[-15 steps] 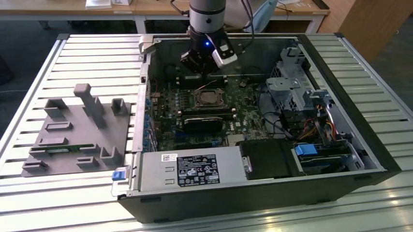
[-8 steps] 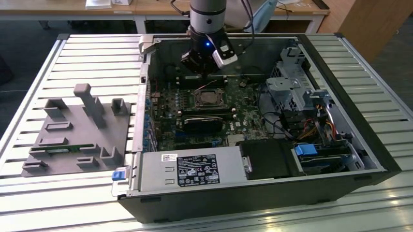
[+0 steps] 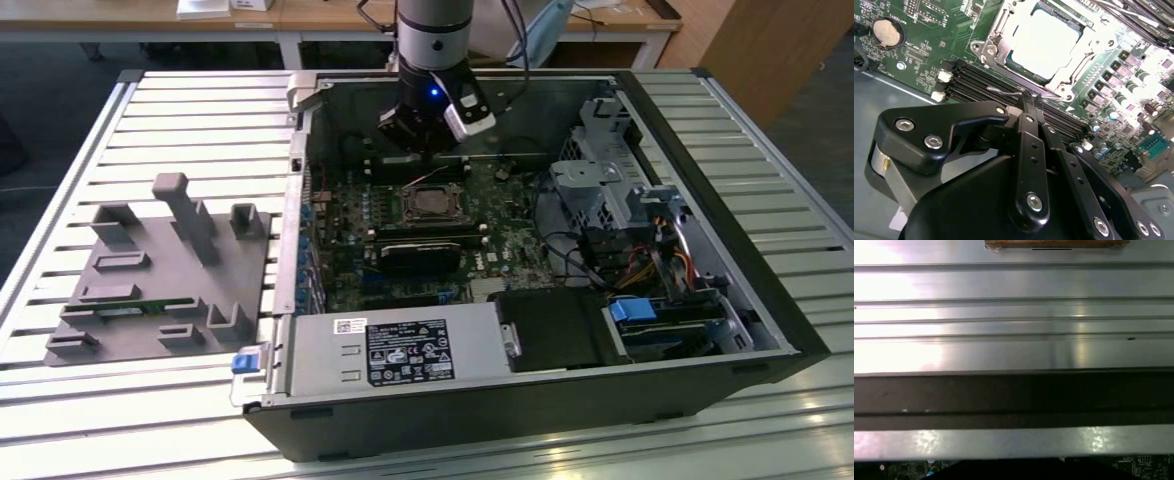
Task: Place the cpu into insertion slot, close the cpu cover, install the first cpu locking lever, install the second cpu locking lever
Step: 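Install the first cpu locking lever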
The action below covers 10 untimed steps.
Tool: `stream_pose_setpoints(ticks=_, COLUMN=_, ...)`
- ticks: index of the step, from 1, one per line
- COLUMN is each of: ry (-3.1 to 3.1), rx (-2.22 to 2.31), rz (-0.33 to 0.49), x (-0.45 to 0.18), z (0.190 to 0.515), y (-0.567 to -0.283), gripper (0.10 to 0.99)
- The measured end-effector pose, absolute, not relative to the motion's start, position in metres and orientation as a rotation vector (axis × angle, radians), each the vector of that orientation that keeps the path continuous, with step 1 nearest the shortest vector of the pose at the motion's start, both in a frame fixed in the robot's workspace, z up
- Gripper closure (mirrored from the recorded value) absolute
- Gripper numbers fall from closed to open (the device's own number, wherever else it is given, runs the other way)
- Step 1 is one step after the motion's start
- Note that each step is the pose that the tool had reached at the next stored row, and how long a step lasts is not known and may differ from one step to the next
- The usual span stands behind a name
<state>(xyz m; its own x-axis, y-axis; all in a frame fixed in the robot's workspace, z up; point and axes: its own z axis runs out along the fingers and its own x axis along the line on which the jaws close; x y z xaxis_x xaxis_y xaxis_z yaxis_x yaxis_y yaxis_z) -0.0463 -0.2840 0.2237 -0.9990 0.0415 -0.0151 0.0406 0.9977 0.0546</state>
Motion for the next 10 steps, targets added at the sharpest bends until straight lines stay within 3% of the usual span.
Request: stream_pose_setpoints(ticks=10, ry=3.124, rx=0.064, rz=0.085, x=-0.0397, z=0.2219, y=-0.2827, gripper=0.980)
